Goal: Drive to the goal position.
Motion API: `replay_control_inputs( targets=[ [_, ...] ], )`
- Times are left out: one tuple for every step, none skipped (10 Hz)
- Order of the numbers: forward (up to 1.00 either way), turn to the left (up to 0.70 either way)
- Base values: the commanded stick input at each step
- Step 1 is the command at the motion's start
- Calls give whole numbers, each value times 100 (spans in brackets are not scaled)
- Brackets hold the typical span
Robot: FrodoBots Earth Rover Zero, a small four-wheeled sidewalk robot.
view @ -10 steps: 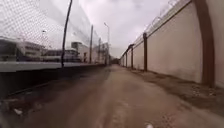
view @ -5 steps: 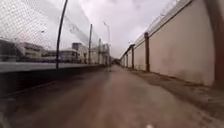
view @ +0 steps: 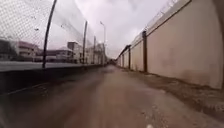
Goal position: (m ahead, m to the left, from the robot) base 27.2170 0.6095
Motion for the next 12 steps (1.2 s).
replay_control_inputs(
  targets=[
    [85,0],
    [85,0],
    [85,0],
    [85,0],
    [85,0],
    [85,0],
    [85,0],
    [85,0],
    [85,0],
    [85,-16],
    [85,-34],
    [85,-18]
  ],
)
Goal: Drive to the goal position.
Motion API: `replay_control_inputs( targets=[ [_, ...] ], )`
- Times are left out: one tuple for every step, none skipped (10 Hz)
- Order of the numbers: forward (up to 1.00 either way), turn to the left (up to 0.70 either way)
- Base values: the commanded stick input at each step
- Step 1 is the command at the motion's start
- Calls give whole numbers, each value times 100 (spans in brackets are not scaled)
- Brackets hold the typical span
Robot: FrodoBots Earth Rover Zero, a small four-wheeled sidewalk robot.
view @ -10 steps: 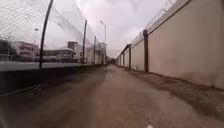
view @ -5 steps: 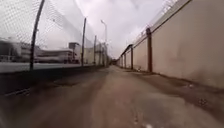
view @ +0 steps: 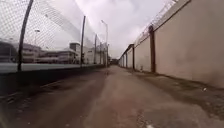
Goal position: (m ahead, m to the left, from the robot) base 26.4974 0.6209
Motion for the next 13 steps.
replay_control_inputs(
  targets=[
    [85,0],
    [85,0],
    [85,0],
    [85,0],
    [85,0],
    [85,0],
    [85,0],
    [85,0],
    [85,0],
    [85,0],
    [85,-6],
    [85,-30],
    [85,-34]
  ],
)
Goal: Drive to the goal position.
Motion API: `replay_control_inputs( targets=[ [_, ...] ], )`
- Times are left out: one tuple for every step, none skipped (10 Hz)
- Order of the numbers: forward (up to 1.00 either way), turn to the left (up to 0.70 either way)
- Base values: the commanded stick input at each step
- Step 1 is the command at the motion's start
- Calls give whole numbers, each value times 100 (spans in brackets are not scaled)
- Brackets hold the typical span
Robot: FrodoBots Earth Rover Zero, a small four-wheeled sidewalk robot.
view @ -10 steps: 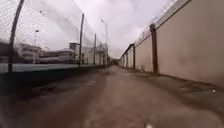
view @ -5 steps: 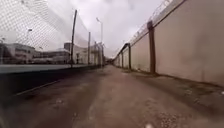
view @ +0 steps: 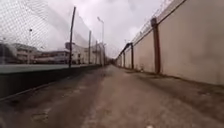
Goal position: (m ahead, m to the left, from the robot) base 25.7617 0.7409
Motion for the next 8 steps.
replay_control_inputs(
  targets=[
    [85,-2],
    [85,0],
    [85,0],
    [85,0],
    [85,0],
    [85,0],
    [85,0],
    [85,0]
  ],
)
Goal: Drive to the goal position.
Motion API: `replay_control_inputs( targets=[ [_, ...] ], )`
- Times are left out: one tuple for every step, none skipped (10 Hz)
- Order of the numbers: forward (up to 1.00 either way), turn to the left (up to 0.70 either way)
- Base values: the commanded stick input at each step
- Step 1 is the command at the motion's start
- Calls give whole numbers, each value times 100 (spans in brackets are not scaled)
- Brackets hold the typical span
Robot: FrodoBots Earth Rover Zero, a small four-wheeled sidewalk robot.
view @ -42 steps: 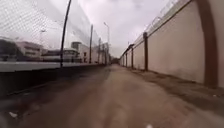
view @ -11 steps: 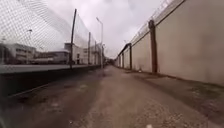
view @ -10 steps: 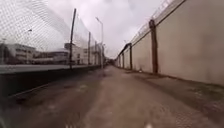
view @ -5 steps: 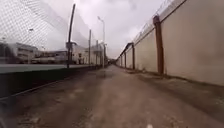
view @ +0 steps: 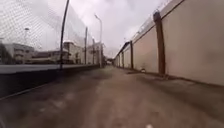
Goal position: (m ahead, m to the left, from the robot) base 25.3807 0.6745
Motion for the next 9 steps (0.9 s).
replay_control_inputs(
  targets=[
    [85,0],
    [85,0],
    [85,0],
    [85,0],
    [85,0],
    [85,0],
    [85,0],
    [85,0],
    [85,0]
  ],
)
